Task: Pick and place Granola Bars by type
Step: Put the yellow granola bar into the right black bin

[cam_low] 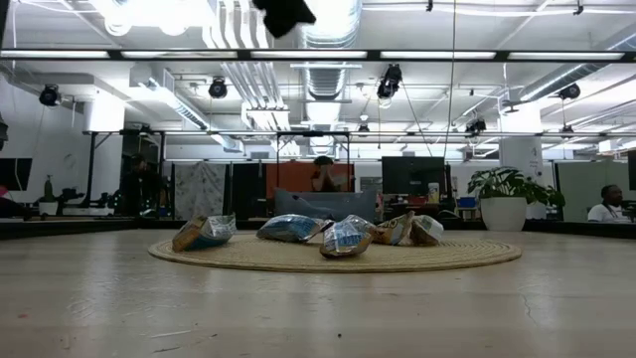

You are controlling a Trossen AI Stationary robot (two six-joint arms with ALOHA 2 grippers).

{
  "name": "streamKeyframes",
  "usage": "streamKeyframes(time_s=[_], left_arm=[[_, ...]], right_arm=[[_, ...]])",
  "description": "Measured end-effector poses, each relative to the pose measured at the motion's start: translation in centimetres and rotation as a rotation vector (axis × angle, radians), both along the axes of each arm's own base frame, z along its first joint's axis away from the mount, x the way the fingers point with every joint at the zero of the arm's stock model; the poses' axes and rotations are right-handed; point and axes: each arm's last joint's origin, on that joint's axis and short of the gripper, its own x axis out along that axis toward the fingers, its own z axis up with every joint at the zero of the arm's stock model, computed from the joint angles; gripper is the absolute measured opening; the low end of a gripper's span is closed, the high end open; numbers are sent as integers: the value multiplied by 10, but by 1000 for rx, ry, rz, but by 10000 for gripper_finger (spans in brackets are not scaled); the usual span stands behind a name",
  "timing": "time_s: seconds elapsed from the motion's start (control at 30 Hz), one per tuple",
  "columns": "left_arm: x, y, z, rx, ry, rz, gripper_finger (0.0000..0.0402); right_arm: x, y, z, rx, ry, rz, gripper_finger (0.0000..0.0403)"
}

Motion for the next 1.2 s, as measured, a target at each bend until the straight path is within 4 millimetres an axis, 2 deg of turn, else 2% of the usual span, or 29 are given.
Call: streamKeyframes(time_s=[0.17,0.4,0.7,0.83,1.03,1.2], left_arm=[[-22,-27,20,-34,-30,-31,0],[-46,-52,31,-116,4,-38,0],[-53,-82,34,-125,14,-142,0],[-51,-89,27,-111,29,-136,0],[-51,-90,12,-150,-56,-67,0],[-62,-88,-10,-138,-100,99,0]], right_arm=[[1,0,-2,0,6,0,9],[1,0,-3,5,8,-3,9],[1,0,-3,7,9,-5,9],[2,0,-6,7,19,-5,9],[8,0,-19,12,49,-7,9],[11,0,-28,28,72,-19,9]])
